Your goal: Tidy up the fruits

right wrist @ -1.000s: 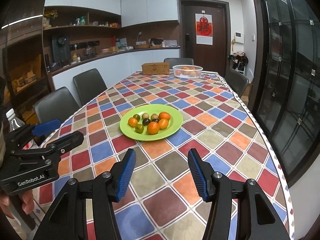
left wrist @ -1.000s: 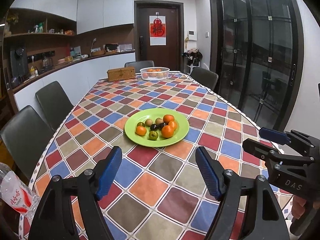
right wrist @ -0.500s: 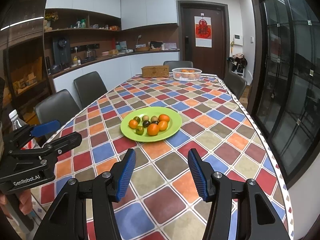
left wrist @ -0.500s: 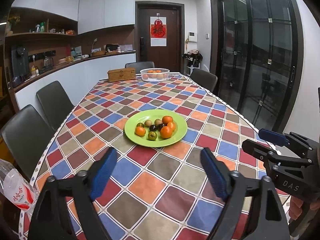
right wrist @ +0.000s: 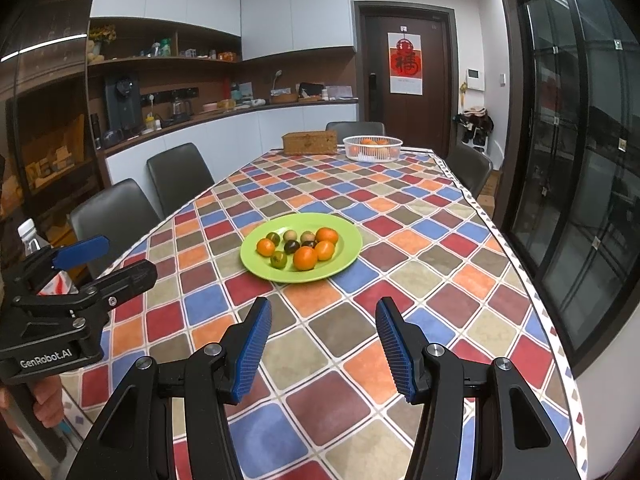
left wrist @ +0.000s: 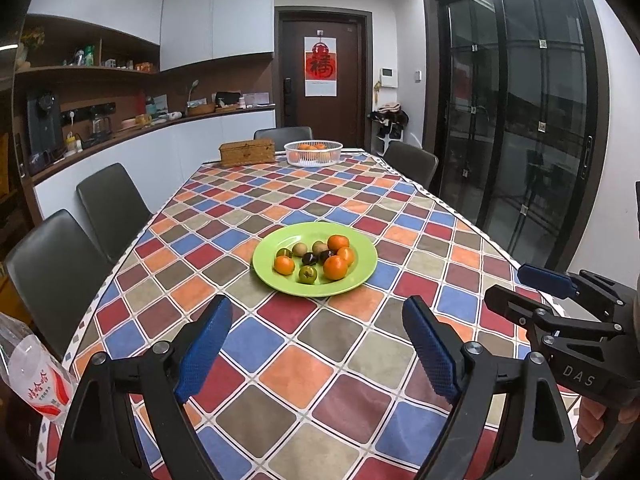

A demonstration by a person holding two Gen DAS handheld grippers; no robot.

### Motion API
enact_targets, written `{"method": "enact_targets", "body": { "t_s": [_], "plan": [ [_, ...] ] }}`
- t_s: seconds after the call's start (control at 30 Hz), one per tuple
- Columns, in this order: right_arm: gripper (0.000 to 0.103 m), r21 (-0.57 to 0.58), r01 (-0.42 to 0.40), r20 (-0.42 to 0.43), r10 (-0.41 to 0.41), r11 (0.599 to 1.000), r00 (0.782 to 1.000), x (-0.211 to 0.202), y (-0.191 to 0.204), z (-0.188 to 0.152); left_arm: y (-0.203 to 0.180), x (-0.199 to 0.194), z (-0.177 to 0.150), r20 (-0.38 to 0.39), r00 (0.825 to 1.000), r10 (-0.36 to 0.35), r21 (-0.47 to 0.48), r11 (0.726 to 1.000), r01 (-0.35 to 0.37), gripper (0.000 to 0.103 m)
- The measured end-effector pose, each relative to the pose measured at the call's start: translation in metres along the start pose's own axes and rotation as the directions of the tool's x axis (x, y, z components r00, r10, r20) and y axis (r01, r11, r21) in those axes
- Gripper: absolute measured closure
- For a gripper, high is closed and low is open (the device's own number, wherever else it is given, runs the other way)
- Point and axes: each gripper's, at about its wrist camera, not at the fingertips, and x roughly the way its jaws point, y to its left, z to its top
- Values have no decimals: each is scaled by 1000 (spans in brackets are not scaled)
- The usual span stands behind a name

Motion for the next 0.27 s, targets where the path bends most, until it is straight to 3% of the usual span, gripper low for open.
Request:
{"method": "enact_targets", "body": {
  "t_s": [0.27],
  "plan": [
    [48,-2,8,-6,-8,1000,1000,1,1,-3,3,1,-2,-4,1000,-7,-4,1000,7,16]
  ]
}}
